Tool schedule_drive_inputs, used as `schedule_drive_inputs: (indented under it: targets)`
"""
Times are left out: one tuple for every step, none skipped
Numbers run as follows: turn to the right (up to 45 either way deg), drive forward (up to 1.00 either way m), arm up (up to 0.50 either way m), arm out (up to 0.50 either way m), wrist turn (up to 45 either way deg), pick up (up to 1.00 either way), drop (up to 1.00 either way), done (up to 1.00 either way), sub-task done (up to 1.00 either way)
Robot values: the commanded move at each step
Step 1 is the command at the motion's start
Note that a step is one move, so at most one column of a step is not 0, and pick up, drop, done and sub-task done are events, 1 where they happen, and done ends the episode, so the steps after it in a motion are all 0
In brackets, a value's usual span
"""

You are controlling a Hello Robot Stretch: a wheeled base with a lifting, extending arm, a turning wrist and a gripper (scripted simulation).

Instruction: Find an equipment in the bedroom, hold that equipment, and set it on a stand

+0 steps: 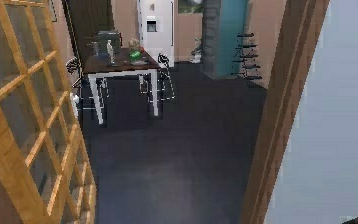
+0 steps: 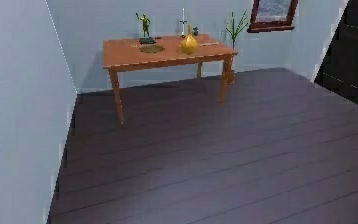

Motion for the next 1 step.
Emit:
schedule_drive_inputs:
  targets:
    - [0.0, 0.95, 0.00, 0.00, 0.0, 0.00, 0.00, 0.00, 0.00]
